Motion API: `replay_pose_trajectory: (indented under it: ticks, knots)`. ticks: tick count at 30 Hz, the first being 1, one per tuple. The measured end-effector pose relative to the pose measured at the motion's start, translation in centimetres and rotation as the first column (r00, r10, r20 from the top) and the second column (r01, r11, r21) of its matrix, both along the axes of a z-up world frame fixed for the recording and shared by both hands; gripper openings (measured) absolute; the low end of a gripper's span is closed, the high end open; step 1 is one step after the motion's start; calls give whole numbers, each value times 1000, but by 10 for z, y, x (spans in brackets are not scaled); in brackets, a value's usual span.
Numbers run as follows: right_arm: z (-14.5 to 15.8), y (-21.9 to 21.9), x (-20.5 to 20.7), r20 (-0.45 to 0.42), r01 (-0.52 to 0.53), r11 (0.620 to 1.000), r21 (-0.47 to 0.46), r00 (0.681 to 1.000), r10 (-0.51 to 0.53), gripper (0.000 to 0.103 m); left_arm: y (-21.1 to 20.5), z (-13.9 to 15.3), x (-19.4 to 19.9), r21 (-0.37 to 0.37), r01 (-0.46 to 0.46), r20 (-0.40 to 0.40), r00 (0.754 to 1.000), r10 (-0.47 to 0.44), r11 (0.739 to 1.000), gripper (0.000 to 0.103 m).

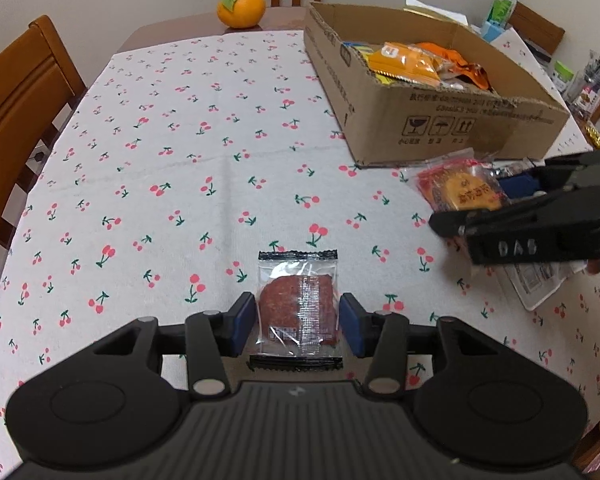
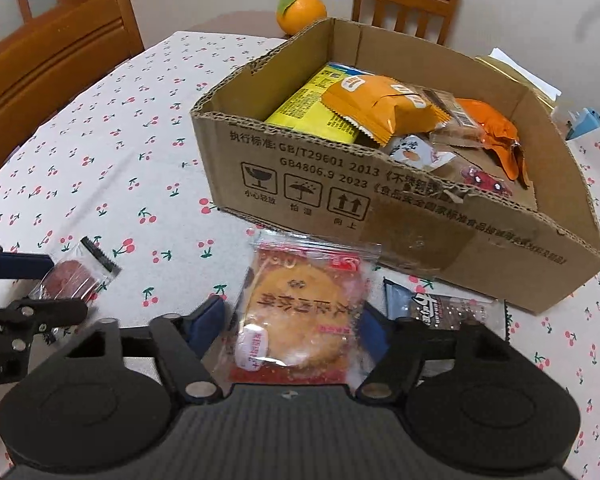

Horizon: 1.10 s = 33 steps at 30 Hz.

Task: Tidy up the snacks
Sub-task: 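Carry both packs over the box and release them inside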

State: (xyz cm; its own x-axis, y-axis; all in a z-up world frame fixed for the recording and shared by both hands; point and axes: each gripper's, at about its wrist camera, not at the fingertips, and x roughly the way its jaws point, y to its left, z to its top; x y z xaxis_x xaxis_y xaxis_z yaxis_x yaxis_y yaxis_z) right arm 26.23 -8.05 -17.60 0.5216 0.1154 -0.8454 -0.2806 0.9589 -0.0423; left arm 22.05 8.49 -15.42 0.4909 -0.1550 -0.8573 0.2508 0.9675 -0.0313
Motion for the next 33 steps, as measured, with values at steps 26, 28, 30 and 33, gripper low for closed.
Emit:
replay_pose_trajectory:
  ticks: [26, 28, 30, 33]
  knots:
    - [51, -21, -30, -9, -130, 991, 33, 991, 131, 61, -6, 45, -12, -31, 96, -12, 995, -97, 995, 42]
    - [58, -23, -32, -10, -142, 989, 35, 990, 143, 61, -8, 57, -15, -33, 123, 0, 992, -123, 992, 42]
    - [64, -25, -34, -11, -154, 988, 33, 988, 154, 61, -11, 67, -17, -33, 148, 10, 989, -148, 988, 42]
    - [74, -29, -36, -5, -168, 985, 39, 986, 168, 61, -16, 80, -19, -38, 185, 18, 983, -185, 982, 42]
